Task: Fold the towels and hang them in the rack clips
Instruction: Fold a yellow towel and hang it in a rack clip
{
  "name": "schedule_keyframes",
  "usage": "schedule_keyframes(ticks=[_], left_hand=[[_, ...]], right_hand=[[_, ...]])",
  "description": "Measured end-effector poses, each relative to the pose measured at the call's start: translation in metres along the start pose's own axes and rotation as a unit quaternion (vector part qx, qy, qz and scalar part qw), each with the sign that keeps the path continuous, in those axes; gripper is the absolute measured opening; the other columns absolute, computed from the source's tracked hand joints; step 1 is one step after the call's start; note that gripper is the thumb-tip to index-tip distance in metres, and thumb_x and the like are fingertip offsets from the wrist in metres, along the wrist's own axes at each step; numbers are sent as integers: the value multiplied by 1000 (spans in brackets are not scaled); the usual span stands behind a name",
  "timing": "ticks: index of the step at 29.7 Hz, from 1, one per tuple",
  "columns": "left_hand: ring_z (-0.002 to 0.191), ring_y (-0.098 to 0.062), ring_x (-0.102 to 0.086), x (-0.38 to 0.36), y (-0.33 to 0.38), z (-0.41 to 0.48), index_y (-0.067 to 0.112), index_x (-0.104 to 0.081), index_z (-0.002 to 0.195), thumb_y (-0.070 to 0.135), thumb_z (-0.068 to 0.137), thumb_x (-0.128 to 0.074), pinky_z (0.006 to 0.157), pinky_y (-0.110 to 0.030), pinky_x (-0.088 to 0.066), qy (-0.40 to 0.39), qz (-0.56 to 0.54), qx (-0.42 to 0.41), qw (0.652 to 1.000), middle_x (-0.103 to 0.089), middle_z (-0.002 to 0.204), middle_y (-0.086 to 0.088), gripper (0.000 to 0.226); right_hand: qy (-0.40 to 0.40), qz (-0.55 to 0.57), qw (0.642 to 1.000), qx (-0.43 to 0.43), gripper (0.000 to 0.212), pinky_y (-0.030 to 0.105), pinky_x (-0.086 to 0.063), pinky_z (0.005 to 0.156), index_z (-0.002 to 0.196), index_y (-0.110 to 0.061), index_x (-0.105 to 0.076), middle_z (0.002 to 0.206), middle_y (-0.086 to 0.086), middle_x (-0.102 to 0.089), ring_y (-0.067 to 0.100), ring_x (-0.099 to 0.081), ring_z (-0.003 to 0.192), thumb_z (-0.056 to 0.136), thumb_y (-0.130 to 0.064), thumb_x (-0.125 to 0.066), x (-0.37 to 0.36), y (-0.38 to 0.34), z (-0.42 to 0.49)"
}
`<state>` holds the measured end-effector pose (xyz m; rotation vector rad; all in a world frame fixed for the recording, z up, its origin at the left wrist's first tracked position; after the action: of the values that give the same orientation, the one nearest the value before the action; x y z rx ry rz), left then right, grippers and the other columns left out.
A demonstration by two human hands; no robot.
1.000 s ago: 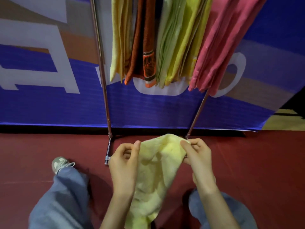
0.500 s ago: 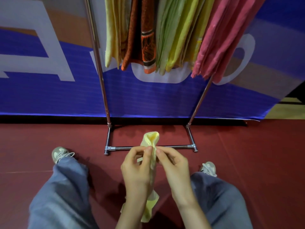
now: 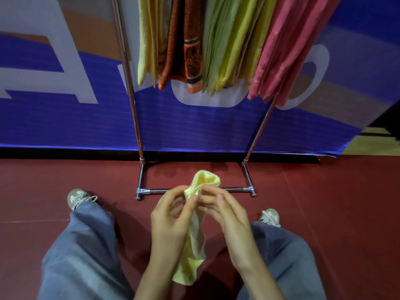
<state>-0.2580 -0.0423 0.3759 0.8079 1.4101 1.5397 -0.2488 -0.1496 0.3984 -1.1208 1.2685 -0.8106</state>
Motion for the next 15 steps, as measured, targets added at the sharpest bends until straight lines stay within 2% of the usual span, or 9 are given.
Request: schedule_keyframes(ticks=[3,5,7,9,11,13,14,15], left_hand=[[72,5,-64,5,5,-2,39,-63,76,34,71,-62,66,-6,-46,-23,22,-28,999,-68,83,2,8],[74,5,-63,7,6,-5,43,-64,75,42,69,-55,66,-4,-45,-42,45,-44,997,-67,80,9,11],[75,6,-62,8,9,-7,46,-64,78,44,70,-53,66,-3,-44,-58,60,-52,995,-66,85,21,14],[75,8,-61,9,11,-6,40,-62,74,42,71,-52,66,-2,-42,-66,68,-64,993,-64,85,28,11],[75,9,-60,11,14,-6,37,-58,75,41,73,-51,67,-2,-41,-73,81,-77,991,-62,82,30,9],[77,10,-59,14,15,-5,37,-57,74,40,74,-50,68,-1,-41,-88,95,-87,988,-62,81,31,8],[77,10,-58,15,16,-6,39,-57,74,40,75,-50,69,-1,-40,-95,103,-91,986,-61,81,30,8],[77,9,-58,17,17,-5,41,-58,73,40,75,-50,69,-1,-40,-99,111,-96,984,-61,82,29,9]], right_hand=[[-50,-80,995,19,19,17,-52,72,103,-20,-57,71,-1,-73,7,-68,75,88,-11,-47,6,1,1],[-87,-163,983,5,19,15,-50,68,98,-24,-56,55,-3,-67,4,-62,60,85,-11,-52,11,-2,3],[-105,-259,960,-14,21,16,-47,60,87,-26,-58,42,-5,-59,4,-55,47,85,-5,-58,18,-8,5],[-101,-368,925,-5,17,22,-45,57,78,-29,-60,37,-6,-54,4,-51,41,82,-13,-63,27,-14,9],[-98,-481,871,25,4,30,-46,61,81,-31,-62,40,-9,-53,4,-52,46,79,-31,-66,36,-20,11],[-91,-595,796,67,28,30,-45,66,93,-32,-58,51,-15,-51,4,-53,58,75,-54,-56,43,-23,10],[-84,-621,773,103,37,30,-44,66,96,-34,-52,60,-18,-50,4,-53,64,72,-62,-47,44,-27,9],[-82,-616,770,142,39,29,-44,65,95,-34,-49,70,-20,-49,5,-53,68,72,-64,-41,43,-31,7]])
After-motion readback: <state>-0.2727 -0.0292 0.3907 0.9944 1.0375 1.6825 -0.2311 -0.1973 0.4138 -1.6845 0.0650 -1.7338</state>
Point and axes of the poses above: each hand's wrist, its own z-axis towards the middle knuckle, its own x-axis out of the back of the hand, y = z × x, the point moved 2 cm from there along z, towards the middle knuckle
